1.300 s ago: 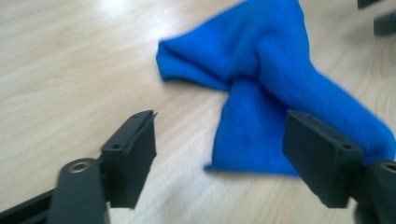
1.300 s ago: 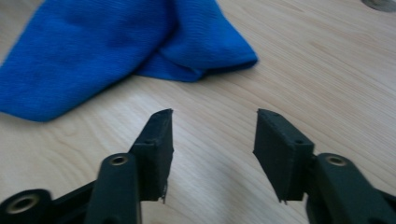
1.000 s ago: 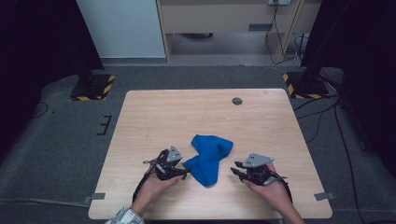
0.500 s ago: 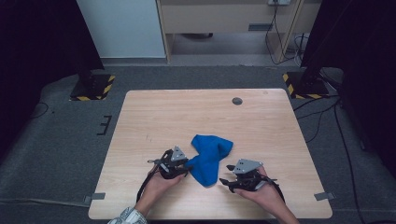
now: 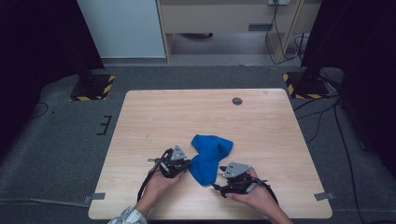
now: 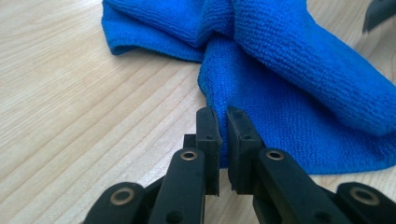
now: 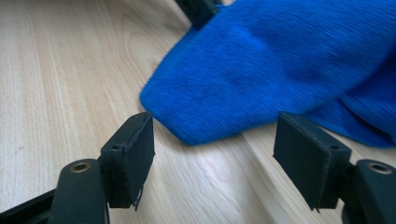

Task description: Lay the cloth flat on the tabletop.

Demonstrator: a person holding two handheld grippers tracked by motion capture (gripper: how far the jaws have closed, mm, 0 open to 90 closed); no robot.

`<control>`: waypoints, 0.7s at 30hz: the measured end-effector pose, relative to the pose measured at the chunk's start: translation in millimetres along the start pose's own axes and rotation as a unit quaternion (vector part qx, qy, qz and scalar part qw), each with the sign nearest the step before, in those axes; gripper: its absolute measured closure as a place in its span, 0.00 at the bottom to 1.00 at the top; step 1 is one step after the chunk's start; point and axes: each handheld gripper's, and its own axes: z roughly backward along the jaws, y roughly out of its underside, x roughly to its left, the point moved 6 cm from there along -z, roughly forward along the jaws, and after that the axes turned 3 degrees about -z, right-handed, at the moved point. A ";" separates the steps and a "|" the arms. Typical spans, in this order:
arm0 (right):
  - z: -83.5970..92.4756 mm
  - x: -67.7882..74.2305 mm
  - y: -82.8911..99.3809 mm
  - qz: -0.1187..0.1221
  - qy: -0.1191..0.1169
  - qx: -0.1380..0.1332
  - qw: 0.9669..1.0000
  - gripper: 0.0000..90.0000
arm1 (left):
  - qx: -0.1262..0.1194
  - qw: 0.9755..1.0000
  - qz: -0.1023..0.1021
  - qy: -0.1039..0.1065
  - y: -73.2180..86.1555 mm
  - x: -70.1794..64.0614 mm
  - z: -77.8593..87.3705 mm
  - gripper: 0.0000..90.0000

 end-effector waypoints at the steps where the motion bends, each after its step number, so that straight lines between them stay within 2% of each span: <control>1: -1.6 1.8 -1.1 0.002 -0.001 0.000 1.000 0.33 | -0.002 1.000 0.003 0.001 -0.4 0.4 0.5 0.93; 2: -4.7 5.2 -3.8 0.012 -0.005 0.000 1.000 0.34 | -0.006 1.000 0.005 0.002 -1.1 1.0 1.1 0.93; 8: -12.0 6.6 -7.3 0.029 0.002 0.003 1.000 0.37 | -0.021 1.000 0.015 0.007 -4.4 2.5 5.0 0.94; 10: -16.6 6.6 -8.2 0.034 0.002 0.008 0.999 0.49 | -0.028 0.999 0.020 0.012 -5.3 3.3 6.4 0.94; 11: -16.6 6.6 -8.2 0.034 0.002 0.008 0.999 0.49 | -0.028 0.999 0.020 0.012 -5.3 3.3 6.4 0.94; 12: -19.5 6.3 -9.5 0.039 0.003 0.011 0.999 0.61 | -0.028 0.999 0.021 0.013 -5.2 3.4 6.5 0.94; 16: -25.5 4.9 -13.6 0.035 0.006 0.010 0.999 0.86 | -0.030 0.999 0.021 0.013 -5.9 3.7 7.8 0.94; 21: -19.1 5.5 -21.7 0.033 -0.001 -0.008 0.999 0.96 | -0.043 0.999 0.027 0.009 -8.8 7.1 13.6 0.94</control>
